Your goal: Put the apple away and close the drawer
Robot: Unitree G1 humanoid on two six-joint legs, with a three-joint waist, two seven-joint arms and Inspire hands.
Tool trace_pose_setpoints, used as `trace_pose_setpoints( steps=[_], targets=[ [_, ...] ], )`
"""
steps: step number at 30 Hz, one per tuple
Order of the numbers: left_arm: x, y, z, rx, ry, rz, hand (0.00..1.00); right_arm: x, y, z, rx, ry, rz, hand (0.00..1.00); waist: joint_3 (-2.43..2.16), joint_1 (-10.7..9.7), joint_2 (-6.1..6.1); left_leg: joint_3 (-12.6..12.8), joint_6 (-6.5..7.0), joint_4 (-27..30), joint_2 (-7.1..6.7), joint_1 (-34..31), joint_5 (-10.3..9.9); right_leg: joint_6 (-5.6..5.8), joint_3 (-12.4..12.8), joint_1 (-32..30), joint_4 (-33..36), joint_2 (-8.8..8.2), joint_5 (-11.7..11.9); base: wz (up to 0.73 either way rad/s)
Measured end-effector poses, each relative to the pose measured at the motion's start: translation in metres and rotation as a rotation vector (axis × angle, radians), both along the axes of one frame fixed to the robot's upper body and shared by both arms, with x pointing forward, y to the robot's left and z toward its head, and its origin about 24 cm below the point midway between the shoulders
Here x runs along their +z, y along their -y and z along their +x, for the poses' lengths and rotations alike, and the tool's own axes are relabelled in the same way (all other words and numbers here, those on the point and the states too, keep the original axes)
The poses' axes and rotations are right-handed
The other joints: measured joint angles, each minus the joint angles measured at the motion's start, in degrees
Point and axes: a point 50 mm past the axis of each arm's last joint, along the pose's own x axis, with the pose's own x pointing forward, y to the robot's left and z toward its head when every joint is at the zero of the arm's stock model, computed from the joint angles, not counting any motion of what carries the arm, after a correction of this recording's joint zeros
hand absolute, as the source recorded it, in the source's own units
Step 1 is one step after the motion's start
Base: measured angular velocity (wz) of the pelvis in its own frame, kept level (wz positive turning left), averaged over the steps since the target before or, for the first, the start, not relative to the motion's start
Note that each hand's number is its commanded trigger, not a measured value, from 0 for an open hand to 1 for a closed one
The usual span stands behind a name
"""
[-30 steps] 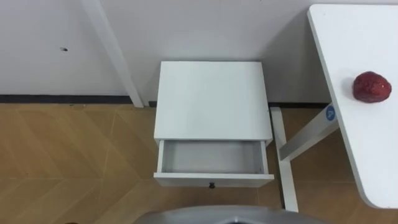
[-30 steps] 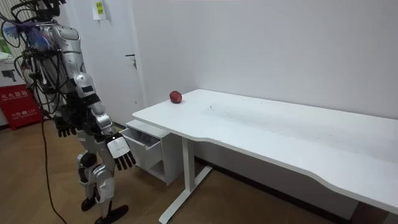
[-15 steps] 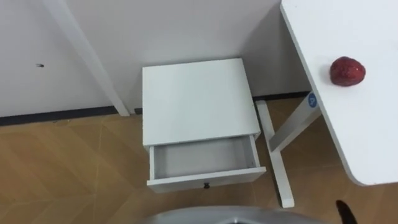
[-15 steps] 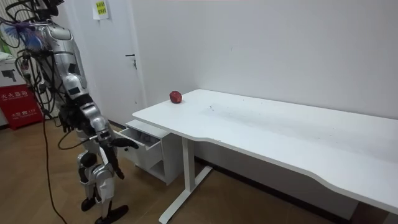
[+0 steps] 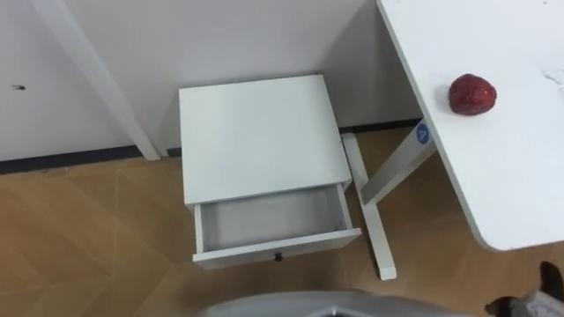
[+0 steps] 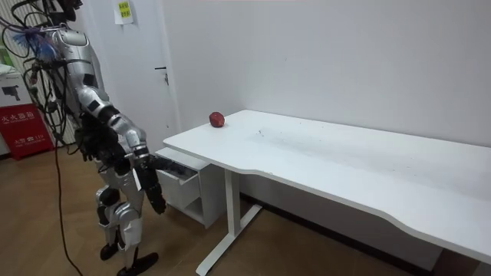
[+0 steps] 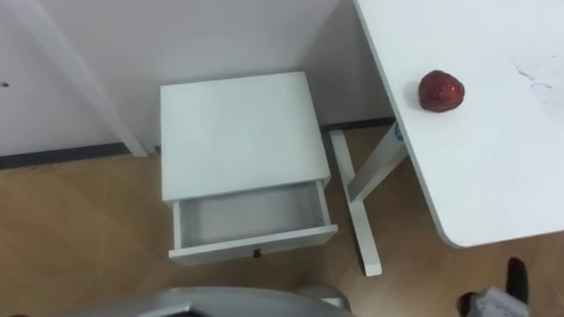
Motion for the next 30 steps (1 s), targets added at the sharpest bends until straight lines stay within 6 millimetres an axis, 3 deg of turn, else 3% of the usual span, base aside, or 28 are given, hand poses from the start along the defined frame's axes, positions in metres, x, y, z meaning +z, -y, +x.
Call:
trace_pose_setpoints(
  steps=[5, 7, 13, 16, 22, 30],
  targets=[
    [0.002, -0.002, 0.007, -0.019, 0.053, 0.018, 0.0, 0.055, 0.031, 0.013, 0.004, -0.068, -0.26, 0.0, 0.23, -0.4, 0.44, -0.15, 0.0, -0.1, 0.02, -0.39, 0.0, 0.0, -0.16, -0.21, -0.14, 0.05, 0.0, 0.01],
    [0.002, 0.0, 0.007, -0.023, 0.06, 0.017, 0.0, 0.081, 0.038, 0.018, 0.014, -0.143, -0.396, 0.0, -0.03, -0.67, 0.96, -0.2, -0.01, -0.08, 0.05, -0.9, 0.0, 0.0, -0.14, -0.74, -0.08, 0.1, 0.0, 0.0],
    [0.0, 0.007, 0.013, -0.078, 0.062, 0.002, 0.0, 0.128, 0.037, 0.035, 0.069, -0.348, -0.706, 0.0, -0.17, -0.56, 1.37, -0.14, 0.0, -0.04, 0.02, -1.62, 0.04, -0.01, -0.12, -1.83, 0.38, 0.05, 0.02, 0.0],
    [-0.002, 0.013, 0.019, -0.127, 0.06, -0.013, 0.0, 0.137, 0.027, 0.052, 0.184, -0.42, -0.842, 0.0, 0.02, 0.69, 1.24, -0.04, 0.0, -0.03, 0.04, -1.1, 0.04, -0.01, 0.25, -1.85, 0.61, 0.07, 0.02, -0.07],
    [-0.005, 0.02, 0.02, -0.161, 0.051, -0.034, 0.0, 0.136, 0.002, 0.084, 0.479, -0.497, -1.049, 0.0, 0.28, 2.63, 1.12, -0.18, -0.02, -0.14, 0.17, -1.0, 0.04, -0.11, 0.22, -1.95, 0.65, 0.19, 0.1, -0.01],
    [-0.004, 0.02, 0.014, -0.161, 0.047, -0.033, 0.0, 0.127, -0.017, 0.104, 0.769, -0.415, -1.11, 0.0, 0.12, 3.73, 0.92, -0.74, -0.1, -0.13, 0.24, -1.8, 0.09, -0.11, -0.98, -2.4, 0.62, 0.19, 0.1, 0.04]
  ],
)
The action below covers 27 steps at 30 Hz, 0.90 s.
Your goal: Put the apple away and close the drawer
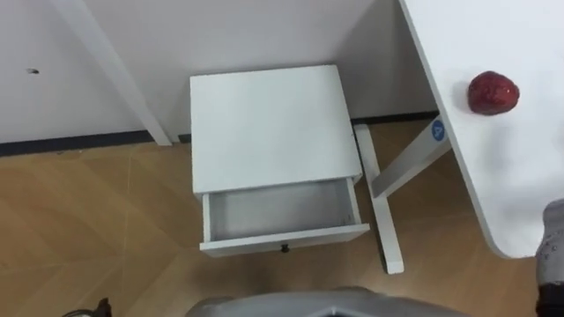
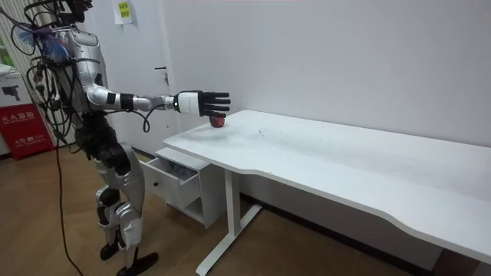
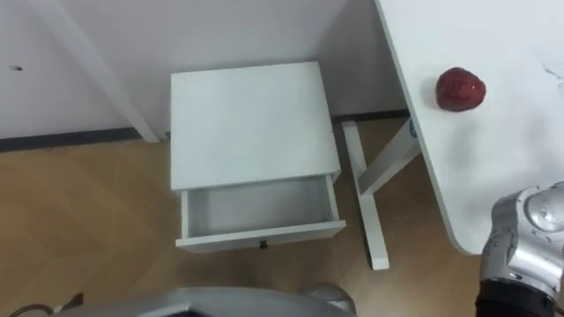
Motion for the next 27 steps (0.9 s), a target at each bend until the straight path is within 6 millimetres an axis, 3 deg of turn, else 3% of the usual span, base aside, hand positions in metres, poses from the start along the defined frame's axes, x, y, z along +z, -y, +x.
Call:
trace_pose_setpoints(
  steps=[8, 13, 19, 24, 27],
  targets=[
    [-0.001, 0.002, -0.001, -0.022, -0.007, -0.006, 0.0, -0.011, -0.018, 0.016, 0.239, -0.059, 0.018, 0.0, 0.08, 1.02, -0.3, -0.53, -0.01, 0.02, -0.01, 1.14, -0.01, -0.04, -0.51, 1.59, -1.01, -0.03, 0.03, 0.03],
    [-0.001, 0.005, -0.003, -0.039, -0.009, -0.017, 0.0, -0.029, -0.023, 0.018, 0.352, -0.159, 0.054, 0.0, 0.11, 1.78, -0.24, -0.32, -0.05, 0.11, 0.08, 0.94, 0.02, -0.16, -0.54, 1.52, -0.83, -0.01, 0.11, 0.0],
    [-0.001, 0.005, -0.009, -0.036, -0.025, -0.02, 0.0, -0.026, -0.026, 0.026, 0.439, -0.171, 0.039, 0.0, 0.18, 1.72, -0.55, -0.25, -0.05, 0.08, 0.08, 0.97, 0.02, -0.23, -0.54, 1.58, -0.79, -0.01, 0.15, 0.0],
    [-0.002, 0.005, -0.008, -0.039, -0.022, -0.028, 0.0, -0.02, -0.023, 0.035, 0.473, -0.162, 0.015, 0.0, 0.6, 1.71, -1.25, -0.25, -0.06, 0.01, 0.1, 0.94, 0.01, -0.23, -0.58, 1.49, -0.89, 0.02, 0.15, 0.0],
    [-0.002, 0.005, -0.008, -0.039, -0.022, -0.03, 0.0, -0.021, -0.022, 0.035, 0.478, -0.17, 0.021, 0.0, 0.61, 1.72, -1.6, -0.25, -0.08, -0.08, 0.13, 0.89, 0.0, -0.22, -0.74, 1.41, -0.92, 0.03, 0.15, 0.0]
  ],
)
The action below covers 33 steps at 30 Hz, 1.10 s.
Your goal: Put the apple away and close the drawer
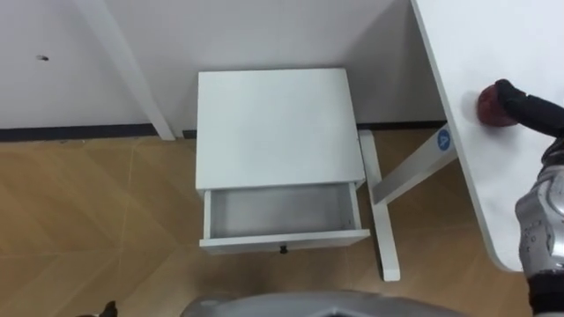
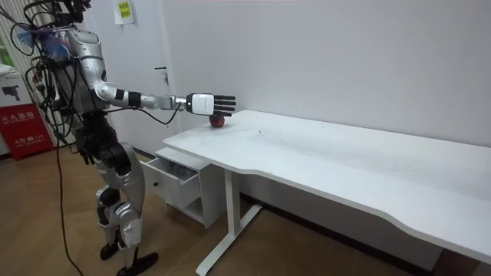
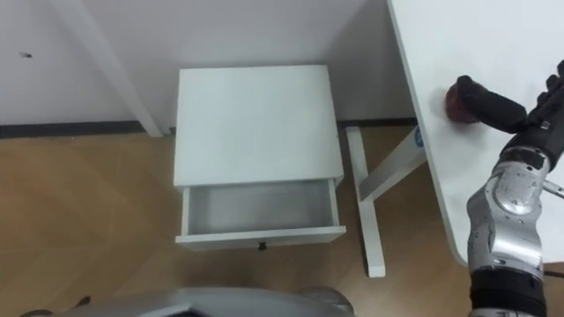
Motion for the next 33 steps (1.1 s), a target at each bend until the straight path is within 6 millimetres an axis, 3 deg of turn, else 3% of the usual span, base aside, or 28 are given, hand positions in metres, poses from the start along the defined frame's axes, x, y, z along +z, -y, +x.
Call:
trace_pose_setpoints(
  steps=[5, 9, 16, 28, 33],
  targets=[
    [0.0, 0.0, 0.0, -0.001, 0.0, -0.001, 0.0, -0.001, 0.0, 0.0, -0.001, -0.004, 0.0, 0.0, -0.04, 0.09, 0.03, -0.03, -0.01, -0.06, 0.04, 0.0, 0.0, 0.0, -0.88, 0.0, 0.0, -0.05, 0.0, 0.0],
    [0.0, 0.0, 0.0, -0.007, -0.002, -0.003, 0.0, -0.015, 0.006, -0.004, -0.013, -0.091, -0.026, 0.0, -0.44, 0.08, -0.05, -0.39, -0.01, 0.03, 0.03, 0.16, 0.0, 0.0, -1.24, 0.34, -0.04, -0.09, 0.0, 0.02],
    [0.0, -0.001, -0.004, -0.013, -0.023, -0.001, 0.0, -0.021, 0.01, -0.006, 0.039, -0.172, -0.067, 0.0, -0.62, -0.09, -0.09, -0.52, -0.02, 0.36, 0.0, 0.79, 0.03, 0.0, -2.13, 1.37, -0.03, -0.27, 0.0, 0.02],
    [0.0, -0.004, -0.005, 0.002, -0.034, -0.014, 0.0, -0.028, 0.031, 0.002, 0.077, -0.289, -0.099, 0.0, -0.5, 0.11, -0.46, -2.2, -0.01, 1.06, -0.12, 0.53, 0.03, -0.05, -3.46, 2.02, 0.0, -0.39, 0.03, 0.05],
    [0.0, -0.006, -0.008, -0.003, -0.05, -0.023, 0.0, -0.03, 0.03, 0.002, 0.13, -0.336, -0.152, 0.0, -0.44, 0.38, -0.55, -2.41, -0.03, 1.06, -0.12, 0.57, 0.05, -0.05, -3.66, 2.06, -0.12, -0.38, 0.03, 0.01]
  ],
)
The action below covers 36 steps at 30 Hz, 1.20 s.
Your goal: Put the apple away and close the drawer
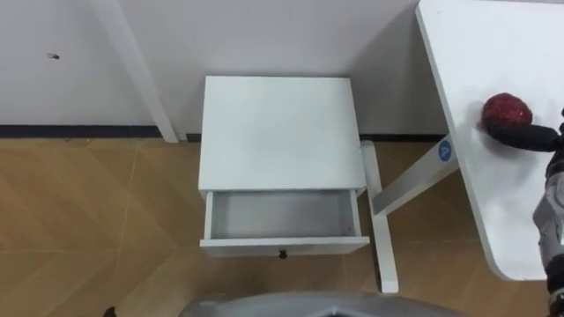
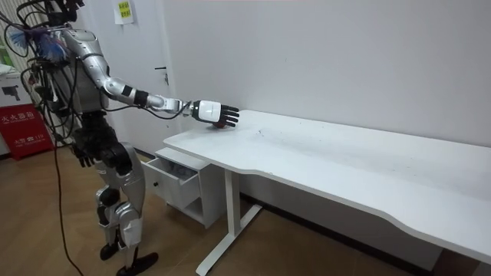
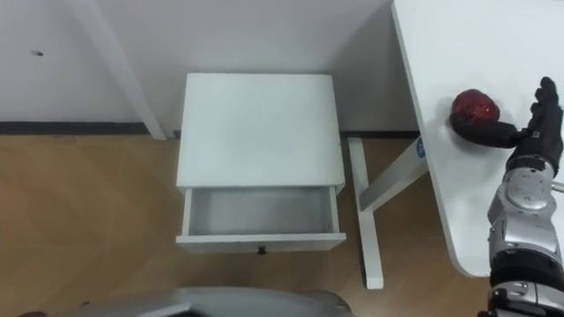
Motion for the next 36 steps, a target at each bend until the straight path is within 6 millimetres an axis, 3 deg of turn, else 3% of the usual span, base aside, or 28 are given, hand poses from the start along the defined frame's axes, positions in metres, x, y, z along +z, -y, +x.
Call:
trace_pose_setpoints(
  steps=[13, 14, 15, 24, 36],
  targets=[
    [0.001, -0.005, -0.006, -0.01, -0.035, 0.012, 0.0, -0.012, -0.004, -0.003, 0.105, -0.12, -0.036, 0.0, 0.04, 1.44, -0.7, -0.29, -0.01, 0.27, 0.11, -0.08, 0.01, 0.0, -0.29, -0.1, 0.13, -0.14, 0.0, 0.0],
    [0.001, -0.005, -0.006, -0.011, -0.036, 0.013, 0.0, -0.012, -0.004, -0.003, 0.111, -0.122, -0.038, 0.57, 0.04, 1.49, -0.71, -0.29, -0.01, 0.25, 0.09, -0.09, 0.01, 0.0, -0.29, -0.13, 0.13, -0.13, 0.0, 0.0],
    [0.001, -0.006, -0.006, -0.012, -0.036, 0.015, 0.0, -0.01, -0.002, -0.003, 0.12, -0.128, -0.045, 1.0, 0.02, 1.56, -0.73, -0.29, -0.01, 0.22, 0.05, -0.09, 0.01, 0.0, -0.29, -0.15, 0.11, -0.13, 0.0, 0.0],
    [0.002, -0.009, -0.004, -0.014, -0.031, 0.022, 0.0, -0.003, 0.005, 0.002, 0.158, -0.165, -0.128, 1.0, 0.05, 1.73, -1.11, -0.35, -0.02, 0.22, 0.03, -0.05, 0.01, 0.0, -0.72, -0.13, 0.07, -0.07, 0.0, 0.0],
    [0.002, -0.009, 0.0, -0.018, -0.022, 0.025, 0.0, -0.003, -0.001, 0.007, 0.235, -0.225, -0.227, 1.0, -0.03, 2.67, -1.53, -0.48, -0.02, 0.43, 0.0, -0.62, 0.0, 0.0, -0.89, 0.1, 0.14, -0.1, 0.0, 0.0]
  ],
)
